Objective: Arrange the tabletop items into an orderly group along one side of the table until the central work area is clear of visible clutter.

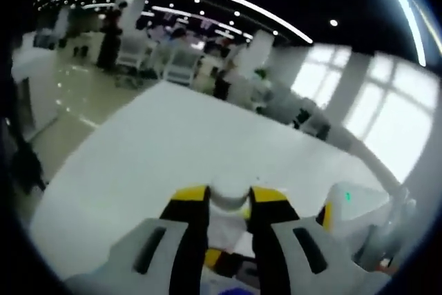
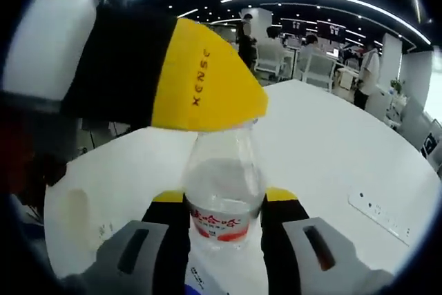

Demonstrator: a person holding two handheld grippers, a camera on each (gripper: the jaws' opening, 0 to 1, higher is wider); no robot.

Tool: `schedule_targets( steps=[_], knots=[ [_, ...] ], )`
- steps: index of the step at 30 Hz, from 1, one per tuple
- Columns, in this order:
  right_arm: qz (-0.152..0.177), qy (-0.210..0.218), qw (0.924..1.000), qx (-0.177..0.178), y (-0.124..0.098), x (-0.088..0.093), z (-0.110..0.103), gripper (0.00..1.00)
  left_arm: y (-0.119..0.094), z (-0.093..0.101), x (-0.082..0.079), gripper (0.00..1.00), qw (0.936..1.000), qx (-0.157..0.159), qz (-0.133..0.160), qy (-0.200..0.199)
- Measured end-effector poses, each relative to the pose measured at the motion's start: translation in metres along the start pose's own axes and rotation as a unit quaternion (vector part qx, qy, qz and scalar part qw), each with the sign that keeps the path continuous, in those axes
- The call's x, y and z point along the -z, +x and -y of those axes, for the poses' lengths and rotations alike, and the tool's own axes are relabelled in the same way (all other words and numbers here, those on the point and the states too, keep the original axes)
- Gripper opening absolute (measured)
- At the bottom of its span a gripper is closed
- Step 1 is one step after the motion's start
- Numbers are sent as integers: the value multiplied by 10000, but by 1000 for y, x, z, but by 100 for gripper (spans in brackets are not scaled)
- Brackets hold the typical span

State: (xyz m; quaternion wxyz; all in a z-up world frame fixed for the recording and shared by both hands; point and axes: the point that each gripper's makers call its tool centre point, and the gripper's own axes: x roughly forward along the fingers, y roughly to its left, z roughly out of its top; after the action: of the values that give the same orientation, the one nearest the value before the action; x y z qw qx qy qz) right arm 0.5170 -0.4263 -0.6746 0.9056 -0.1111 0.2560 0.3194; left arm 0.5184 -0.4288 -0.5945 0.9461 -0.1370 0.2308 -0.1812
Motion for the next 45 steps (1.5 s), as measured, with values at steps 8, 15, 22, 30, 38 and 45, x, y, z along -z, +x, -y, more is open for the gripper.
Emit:
schedule_targets(
  steps=[8,15,22,30,38,45],
  knots=[
    [32,111,9999,-21,21,-6,-13,39,-11,-18,-2,20,9994,-163,-14,312],
    [114,122,9999,-36,21,-6,-26,39,-13,-28,-4,20,9983,-218,64,535],
    [118,37,9999,-56,19,-4,-31,39,-18,-29,-2,20,9974,-213,163,673],
    [62,87,9999,-118,20,-2,-29,39,-20,-25,-3,20,9907,-301,236,1309],
    [-551,461,9973,-170,18,19,-22,41,-27,-41,12,36,9885,-439,4,1445],
    [-268,1128,9931,-146,-12,15,-7,53,-40,-43,5,51,9899,-336,45,1374]
  ],
)
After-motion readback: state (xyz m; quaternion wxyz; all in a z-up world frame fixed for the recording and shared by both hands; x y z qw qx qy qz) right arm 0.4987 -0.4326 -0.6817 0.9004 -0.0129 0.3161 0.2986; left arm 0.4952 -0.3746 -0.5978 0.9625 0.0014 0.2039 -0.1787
